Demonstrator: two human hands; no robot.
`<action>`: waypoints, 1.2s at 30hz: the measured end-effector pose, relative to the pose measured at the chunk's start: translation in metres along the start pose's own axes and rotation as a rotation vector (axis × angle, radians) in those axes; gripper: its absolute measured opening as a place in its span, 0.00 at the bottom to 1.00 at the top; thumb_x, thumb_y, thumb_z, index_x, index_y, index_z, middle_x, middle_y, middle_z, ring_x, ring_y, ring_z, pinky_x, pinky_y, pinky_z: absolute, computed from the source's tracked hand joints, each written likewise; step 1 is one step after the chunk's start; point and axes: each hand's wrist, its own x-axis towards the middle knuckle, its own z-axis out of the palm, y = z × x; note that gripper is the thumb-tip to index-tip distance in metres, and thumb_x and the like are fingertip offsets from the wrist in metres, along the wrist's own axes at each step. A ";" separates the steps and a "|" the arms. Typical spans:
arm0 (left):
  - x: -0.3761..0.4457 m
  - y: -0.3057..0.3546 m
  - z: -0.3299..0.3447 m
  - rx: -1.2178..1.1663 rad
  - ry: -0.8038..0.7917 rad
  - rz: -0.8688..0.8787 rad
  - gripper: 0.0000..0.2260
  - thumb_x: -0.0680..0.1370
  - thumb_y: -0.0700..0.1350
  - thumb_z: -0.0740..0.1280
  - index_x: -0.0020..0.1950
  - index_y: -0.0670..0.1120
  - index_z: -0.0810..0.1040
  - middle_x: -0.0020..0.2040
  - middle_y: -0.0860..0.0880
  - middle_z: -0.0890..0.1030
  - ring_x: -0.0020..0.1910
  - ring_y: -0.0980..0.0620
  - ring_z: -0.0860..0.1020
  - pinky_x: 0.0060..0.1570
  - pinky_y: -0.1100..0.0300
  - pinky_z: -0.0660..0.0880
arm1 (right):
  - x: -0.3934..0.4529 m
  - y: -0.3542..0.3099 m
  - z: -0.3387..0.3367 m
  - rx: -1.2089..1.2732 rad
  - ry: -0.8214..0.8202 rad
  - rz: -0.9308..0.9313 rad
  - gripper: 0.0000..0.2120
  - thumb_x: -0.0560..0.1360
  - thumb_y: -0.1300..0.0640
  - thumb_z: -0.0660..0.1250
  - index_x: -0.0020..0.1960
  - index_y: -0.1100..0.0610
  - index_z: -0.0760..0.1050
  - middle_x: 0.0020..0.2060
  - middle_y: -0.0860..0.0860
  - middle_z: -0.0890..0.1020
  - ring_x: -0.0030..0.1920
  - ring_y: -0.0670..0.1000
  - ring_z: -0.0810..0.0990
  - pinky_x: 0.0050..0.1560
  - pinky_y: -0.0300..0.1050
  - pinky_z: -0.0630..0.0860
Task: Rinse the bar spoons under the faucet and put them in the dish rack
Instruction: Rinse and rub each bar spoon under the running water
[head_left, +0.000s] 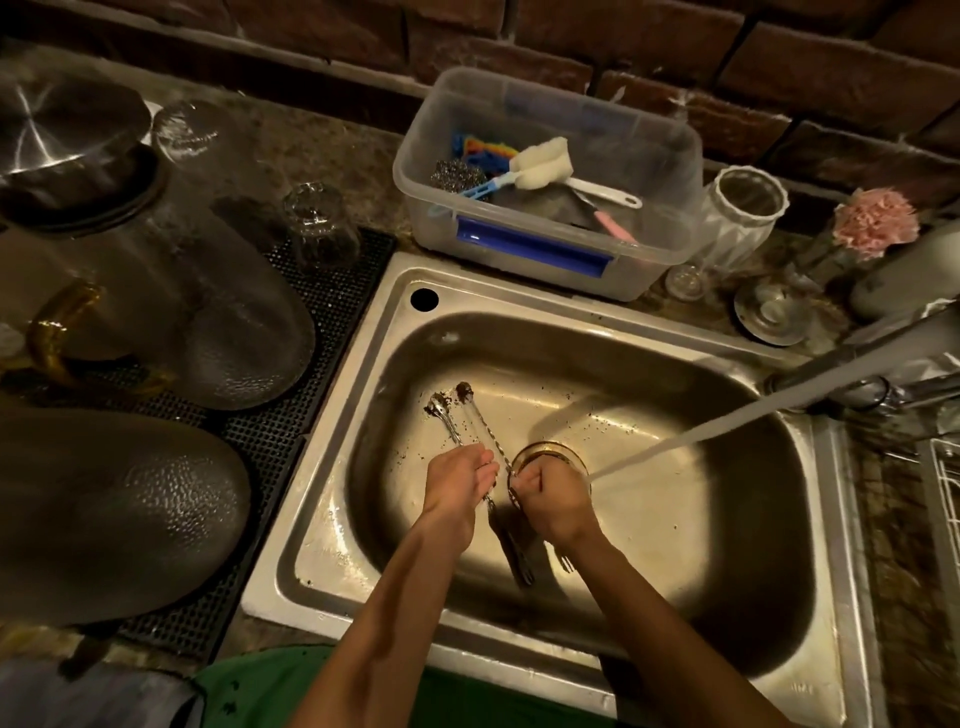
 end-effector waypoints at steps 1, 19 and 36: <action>-0.003 0.000 0.003 0.009 -0.009 0.000 0.11 0.83 0.38 0.60 0.63 0.35 0.75 0.58 0.39 0.80 0.59 0.44 0.80 0.64 0.54 0.75 | -0.003 0.000 -0.003 0.027 0.011 -0.015 0.15 0.77 0.62 0.64 0.31 0.57 0.72 0.29 0.52 0.75 0.31 0.48 0.71 0.33 0.37 0.67; -0.054 -0.015 0.043 -0.113 -0.338 -0.069 0.13 0.79 0.26 0.57 0.56 0.32 0.79 0.55 0.35 0.84 0.51 0.43 0.86 0.46 0.54 0.84 | -0.065 0.024 -0.048 0.410 0.136 0.145 0.07 0.77 0.56 0.69 0.41 0.55 0.78 0.22 0.47 0.81 0.22 0.44 0.78 0.23 0.37 0.73; -0.081 -0.024 0.055 -0.081 -0.422 -0.040 0.10 0.79 0.27 0.59 0.56 0.31 0.79 0.56 0.35 0.84 0.46 0.45 0.87 0.48 0.56 0.84 | -0.117 0.038 -0.087 0.172 0.133 0.131 0.05 0.77 0.55 0.68 0.46 0.56 0.78 0.40 0.51 0.81 0.38 0.50 0.81 0.37 0.46 0.81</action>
